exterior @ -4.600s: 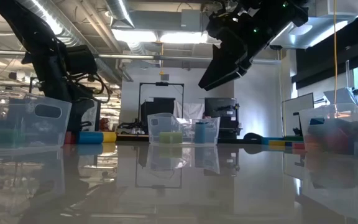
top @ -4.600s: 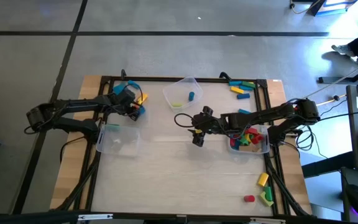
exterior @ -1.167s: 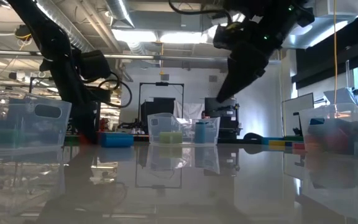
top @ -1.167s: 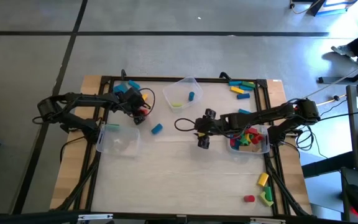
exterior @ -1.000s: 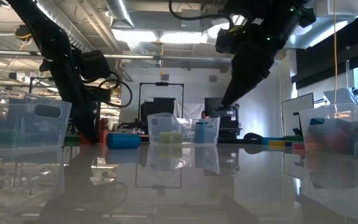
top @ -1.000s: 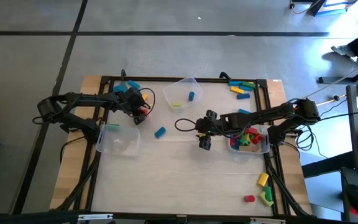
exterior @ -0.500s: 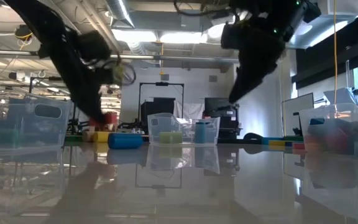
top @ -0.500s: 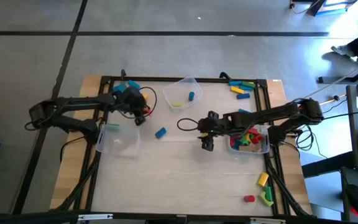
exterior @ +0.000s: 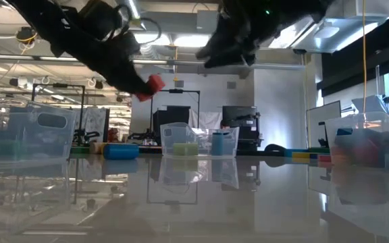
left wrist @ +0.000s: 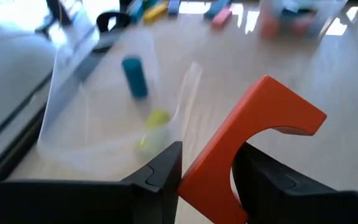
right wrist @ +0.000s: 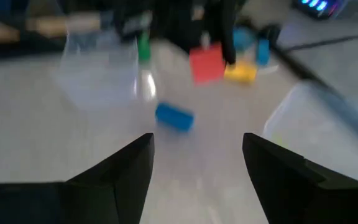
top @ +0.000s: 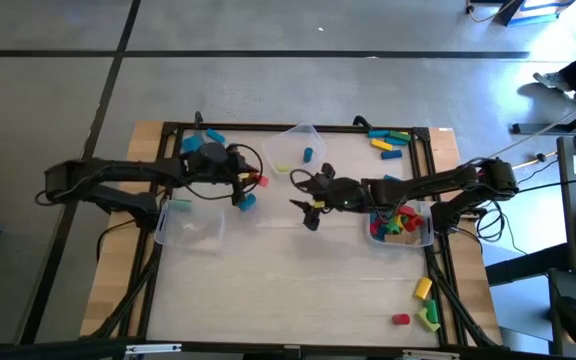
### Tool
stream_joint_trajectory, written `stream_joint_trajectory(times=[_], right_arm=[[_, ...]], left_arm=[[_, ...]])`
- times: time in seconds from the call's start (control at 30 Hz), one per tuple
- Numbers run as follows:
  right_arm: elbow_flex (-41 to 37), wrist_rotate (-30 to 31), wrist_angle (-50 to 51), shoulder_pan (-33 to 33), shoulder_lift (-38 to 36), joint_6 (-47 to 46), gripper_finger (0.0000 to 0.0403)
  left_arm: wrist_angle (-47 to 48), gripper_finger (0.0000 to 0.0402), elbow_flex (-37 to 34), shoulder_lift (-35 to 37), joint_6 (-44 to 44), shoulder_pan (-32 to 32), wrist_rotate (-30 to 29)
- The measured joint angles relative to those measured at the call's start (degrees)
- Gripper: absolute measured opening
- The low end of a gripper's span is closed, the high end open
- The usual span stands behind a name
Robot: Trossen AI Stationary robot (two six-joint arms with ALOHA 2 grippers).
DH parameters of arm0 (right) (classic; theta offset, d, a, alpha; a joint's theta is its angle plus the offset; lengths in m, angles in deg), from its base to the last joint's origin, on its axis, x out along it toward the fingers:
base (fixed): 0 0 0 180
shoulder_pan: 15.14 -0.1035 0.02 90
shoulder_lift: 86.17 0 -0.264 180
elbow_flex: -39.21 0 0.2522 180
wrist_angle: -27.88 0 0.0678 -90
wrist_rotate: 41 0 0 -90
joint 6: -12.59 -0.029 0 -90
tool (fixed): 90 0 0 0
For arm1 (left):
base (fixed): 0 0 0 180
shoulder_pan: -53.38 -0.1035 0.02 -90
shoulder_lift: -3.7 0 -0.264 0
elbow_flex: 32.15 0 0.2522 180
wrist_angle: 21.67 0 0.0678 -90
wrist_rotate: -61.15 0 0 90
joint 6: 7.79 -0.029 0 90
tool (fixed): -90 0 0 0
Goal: Sort blocks by size
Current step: Put the orange arch block into the bottom right transparent bin
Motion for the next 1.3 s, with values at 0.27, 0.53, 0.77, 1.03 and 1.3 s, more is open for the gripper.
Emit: stream_joint_trajectory(times=[0.27,0.53,0.77,1.03,1.3], right_arm=[[0.1,-0.9,-7.2,2.3,2.2,-2.7,0.0248],[5.7,5.3,-7.8,0.9,8.7,6.7,0.0248],[7.0,8.0,-7.9,1.2,9.4,13.4,0.0248],[7.0,1.7,-8.6,4.4,9.4,14.0,0.0248],[7.0,-4.2,-15.0,5.5,12.3,14.7,0.0248]], left_arm=[[-12.1,0.0124,0.0,-3.9,2.5,2.6,-0.1],[-13.7,0.0122,0.0,-4.7,7.8,5.2,-0.1],[-15.5,0.0121,0.0,-4.6,10.4,5.2,-0.4],[-16.4,0.0121,0.1,-4.8,6.9,4.5,-0.7],[-16.9,0.0121,0.1,-5.5,3.8,5.5,0.0]])
